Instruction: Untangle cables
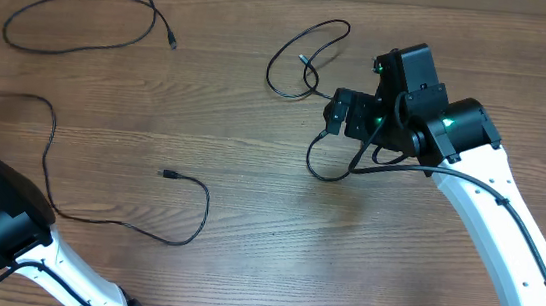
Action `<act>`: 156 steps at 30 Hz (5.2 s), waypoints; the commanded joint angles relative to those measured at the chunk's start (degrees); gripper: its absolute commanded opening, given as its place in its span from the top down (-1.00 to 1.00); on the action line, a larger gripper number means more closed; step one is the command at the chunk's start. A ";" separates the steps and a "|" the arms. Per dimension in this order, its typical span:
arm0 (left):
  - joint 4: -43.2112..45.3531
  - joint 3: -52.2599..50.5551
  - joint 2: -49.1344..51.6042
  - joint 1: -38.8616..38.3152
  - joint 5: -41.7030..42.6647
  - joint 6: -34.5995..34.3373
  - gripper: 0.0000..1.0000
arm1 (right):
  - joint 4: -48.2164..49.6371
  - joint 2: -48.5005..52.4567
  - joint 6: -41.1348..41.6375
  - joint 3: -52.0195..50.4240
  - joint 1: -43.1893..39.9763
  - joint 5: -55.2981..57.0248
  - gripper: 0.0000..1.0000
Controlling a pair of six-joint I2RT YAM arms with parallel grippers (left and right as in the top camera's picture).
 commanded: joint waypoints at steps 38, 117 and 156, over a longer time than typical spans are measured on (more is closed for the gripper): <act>-6.88 -44.50 -15.02 -53.99 5.70 3.45 -0.99 | 0.13 0.04 -0.33 0.44 -0.17 0.79 -1.00; 28.11 -27.74 -15.56 -10.34 0.96 -27.71 0.91 | 0.13 0.04 -0.33 0.44 -0.17 0.79 -0.99; 8.44 -29.55 -15.17 1.16 -17.05 14.67 -1.00 | 0.13 0.04 -0.33 0.44 -0.17 0.79 -1.00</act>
